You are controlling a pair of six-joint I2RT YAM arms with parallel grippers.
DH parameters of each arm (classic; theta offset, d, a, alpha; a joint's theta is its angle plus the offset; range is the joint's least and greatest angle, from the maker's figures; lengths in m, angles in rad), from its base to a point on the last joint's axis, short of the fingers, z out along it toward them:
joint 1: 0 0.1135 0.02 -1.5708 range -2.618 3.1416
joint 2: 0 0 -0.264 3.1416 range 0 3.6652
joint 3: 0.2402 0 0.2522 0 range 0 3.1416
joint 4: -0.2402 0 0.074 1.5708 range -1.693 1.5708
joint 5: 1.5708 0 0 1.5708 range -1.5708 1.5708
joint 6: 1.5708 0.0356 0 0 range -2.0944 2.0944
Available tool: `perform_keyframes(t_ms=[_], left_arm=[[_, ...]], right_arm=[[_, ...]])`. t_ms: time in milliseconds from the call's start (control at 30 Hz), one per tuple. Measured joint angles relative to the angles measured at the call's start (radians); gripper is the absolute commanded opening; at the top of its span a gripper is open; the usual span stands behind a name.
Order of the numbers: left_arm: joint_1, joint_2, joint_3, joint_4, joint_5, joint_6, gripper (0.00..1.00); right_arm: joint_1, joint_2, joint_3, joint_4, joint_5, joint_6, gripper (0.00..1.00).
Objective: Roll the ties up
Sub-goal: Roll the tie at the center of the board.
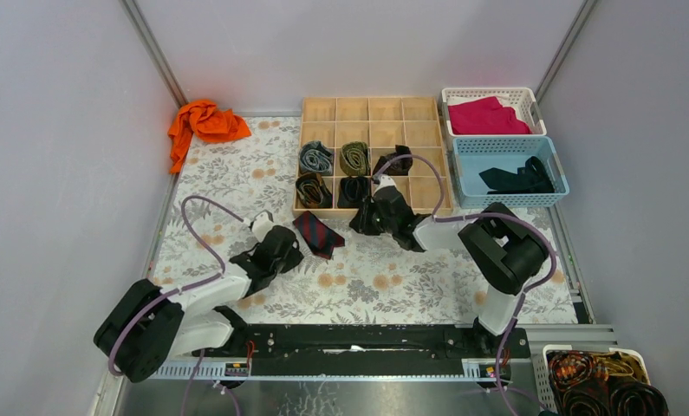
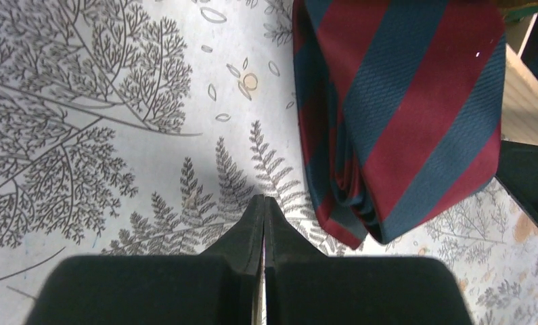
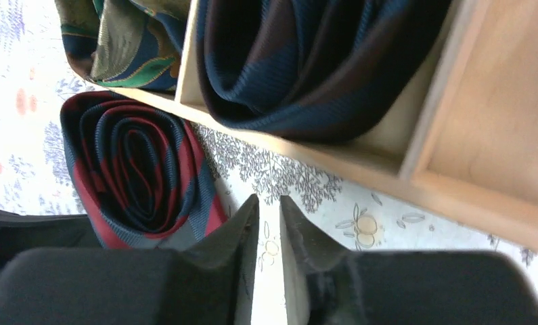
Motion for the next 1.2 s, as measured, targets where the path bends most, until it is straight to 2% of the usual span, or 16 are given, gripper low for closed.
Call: perform_keyframes(t_ms=[67,300,467,800,867,967,1100,1200], left_arm=[[0.0,0.032,0.018,0.008,-0.017,0.0,0.0],[0.0,0.176,0.095,0.074,-0.067,0.001,0.0],[0.0,0.219,0.107,0.126,-0.074,0.001,0.0],[0.0,0.229,0.108,0.145,-0.078,0.003,0.0],[0.0,0.22,0.103,0.139,-0.087,0.005,0.0],[0.0,0.201,0.091,0.131,-0.089,0.005,0.0],[0.0,0.168,0.077,0.104,-0.088,0.007,0.0],[0.0,0.121,0.063,0.051,-0.088,0.012,0.0]], right_arm=[[0.0,0.018,0.046,-0.036,-0.003,-0.016,0.15],[0.0,0.109,0.174,-0.071,-0.055,-0.036,0.12],[0.014,0.137,0.228,-0.115,-0.1,-0.044,0.12],[0.164,0.15,0.256,-0.152,-0.134,-0.071,0.09],[0.177,0.15,0.256,-0.165,-0.134,-0.072,0.13],[0.183,0.149,0.256,-0.17,-0.111,-0.073,0.26],[0.187,0.128,0.245,-0.199,-0.052,-0.082,0.51],[0.188,0.067,0.204,-0.22,0.011,-0.092,0.54]])
